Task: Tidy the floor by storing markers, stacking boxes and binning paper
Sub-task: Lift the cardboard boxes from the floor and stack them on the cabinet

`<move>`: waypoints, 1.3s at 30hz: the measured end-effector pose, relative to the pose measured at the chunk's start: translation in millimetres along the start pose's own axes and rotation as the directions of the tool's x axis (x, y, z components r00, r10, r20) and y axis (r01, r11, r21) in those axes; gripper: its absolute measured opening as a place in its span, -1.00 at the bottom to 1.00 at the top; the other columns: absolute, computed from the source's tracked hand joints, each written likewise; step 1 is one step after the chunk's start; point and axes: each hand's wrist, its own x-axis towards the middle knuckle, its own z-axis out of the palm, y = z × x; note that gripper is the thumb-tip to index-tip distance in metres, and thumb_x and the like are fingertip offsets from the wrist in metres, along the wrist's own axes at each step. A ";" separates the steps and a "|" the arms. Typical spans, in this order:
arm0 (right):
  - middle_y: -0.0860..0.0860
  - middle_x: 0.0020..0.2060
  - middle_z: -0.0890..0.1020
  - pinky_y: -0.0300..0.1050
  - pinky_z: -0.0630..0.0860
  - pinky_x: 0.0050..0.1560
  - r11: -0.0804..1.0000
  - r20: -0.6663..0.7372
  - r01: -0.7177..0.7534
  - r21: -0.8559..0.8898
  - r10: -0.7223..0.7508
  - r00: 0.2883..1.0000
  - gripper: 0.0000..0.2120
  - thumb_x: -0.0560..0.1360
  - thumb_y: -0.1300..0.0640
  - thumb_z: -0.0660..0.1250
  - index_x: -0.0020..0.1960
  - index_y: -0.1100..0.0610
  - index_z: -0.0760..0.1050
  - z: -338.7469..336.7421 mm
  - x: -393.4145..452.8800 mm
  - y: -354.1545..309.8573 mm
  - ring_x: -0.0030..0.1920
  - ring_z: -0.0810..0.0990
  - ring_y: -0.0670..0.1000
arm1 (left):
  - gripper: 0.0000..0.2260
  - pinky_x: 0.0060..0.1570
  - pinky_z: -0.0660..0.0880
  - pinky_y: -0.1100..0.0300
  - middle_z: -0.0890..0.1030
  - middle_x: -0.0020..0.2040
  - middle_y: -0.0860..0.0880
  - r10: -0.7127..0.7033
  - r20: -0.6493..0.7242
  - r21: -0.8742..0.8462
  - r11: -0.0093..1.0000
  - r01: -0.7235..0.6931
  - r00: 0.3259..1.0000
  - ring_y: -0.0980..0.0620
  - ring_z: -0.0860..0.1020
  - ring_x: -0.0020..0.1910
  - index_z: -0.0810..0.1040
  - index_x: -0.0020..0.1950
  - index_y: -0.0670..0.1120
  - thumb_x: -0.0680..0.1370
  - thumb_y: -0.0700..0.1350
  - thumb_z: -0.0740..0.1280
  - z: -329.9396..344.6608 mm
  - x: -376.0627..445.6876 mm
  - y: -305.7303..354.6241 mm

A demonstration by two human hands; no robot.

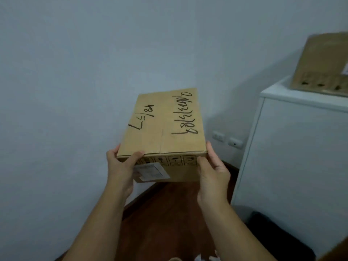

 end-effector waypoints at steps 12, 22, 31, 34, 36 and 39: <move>-0.05 0.21 0.62 -0.25 0.52 0.03 0.822 0.047 0.567 0.043 -0.569 0.821 -0.54 0.48 0.45 0.29 0.27 0.05 0.51 -47.4 -2.6 -266.3 0.08 0.56 -0.13 | -0.42 -0.19 0.61 -0.04 0.51 0.17 0.05 0.372 0.372 -0.332 0.909 -0.253 0.850 -0.02 0.56 0.17 0.27 0.36 -0.02 0.44 -0.17 0.48 214.7 -91.6 147.6; -0.22 0.18 0.55 -0.34 0.53 -0.20 0.682 0.105 0.684 -0.257 -0.684 0.722 -0.40 0.52 0.31 0.25 0.48 -0.08 0.26 -92.3 12.1 -415.7 0.10 0.54 -0.20 | -0.13 -0.06 0.58 -0.07 0.48 0.27 0.21 0.415 0.728 -0.377 0.907 -0.186 0.546 0.10 0.54 0.21 0.22 0.50 0.05 0.30 -0.18 0.58 370.8 -103.5 188.2; -0.19 0.47 -0.43 0.19 -0.03 0.48 0.090 0.255 0.455 -0.886 -0.726 0.639 -0.22 0.51 0.03 0.26 0.53 -0.23 -0.16 -80.9 77.5 -425.8 0.52 -0.34 0.04 | -0.16 0.18 0.55 -0.11 0.16 0.54 -0.13 0.490 0.713 -0.186 0.822 -0.538 0.502 -0.04 0.34 0.45 0.37 0.44 0.12 0.21 0.20 0.60 463.3 -61.1 162.7; -0.10 0.43 -0.54 0.22 -0.14 0.48 -0.235 0.340 0.247 -0.940 -0.703 0.625 -0.24 0.51 -0.04 0.23 0.54 -0.18 -0.16 -92.1 102.6 -428.1 0.48 -0.47 0.09 | -0.01 0.47 0.21 0.01 -0.23 0.59 0.09 0.476 0.752 0.063 0.638 -0.767 0.457 0.15 0.00 0.49 -0.08 0.61 0.02 0.40 -0.04 0.54 484.1 -68.5 153.5; -0.04 0.44 -0.54 0.21 -0.30 0.45 -0.331 0.341 0.147 -0.932 -0.664 0.665 -0.27 0.51 -0.10 0.21 0.54 -0.19 -0.13 -100.4 121.3 -427.3 0.46 -0.50 0.13 | 0.11 0.54 -0.02 0.00 -0.46 0.52 0.11 0.417 0.817 0.214 0.422 -0.881 0.399 0.07 -0.23 0.55 -0.35 0.57 0.00 0.42 -0.03 0.52 497.5 -65.8 138.4; 0.00 0.47 -0.50 0.25 -0.37 0.42 -0.309 0.274 0.088 -0.947 -0.630 0.727 -0.32 0.51 -0.13 0.19 0.53 -0.21 -0.06 -113.9 146.3 -423.5 0.47 -0.49 0.18 | 0.06 0.56 0.00 -0.04 -0.51 0.50 0.09 0.253 0.896 0.263 0.359 -0.896 0.364 0.01 -0.31 0.56 -0.37 0.55 -0.01 0.46 -0.02 0.47 512.8 -57.0 115.5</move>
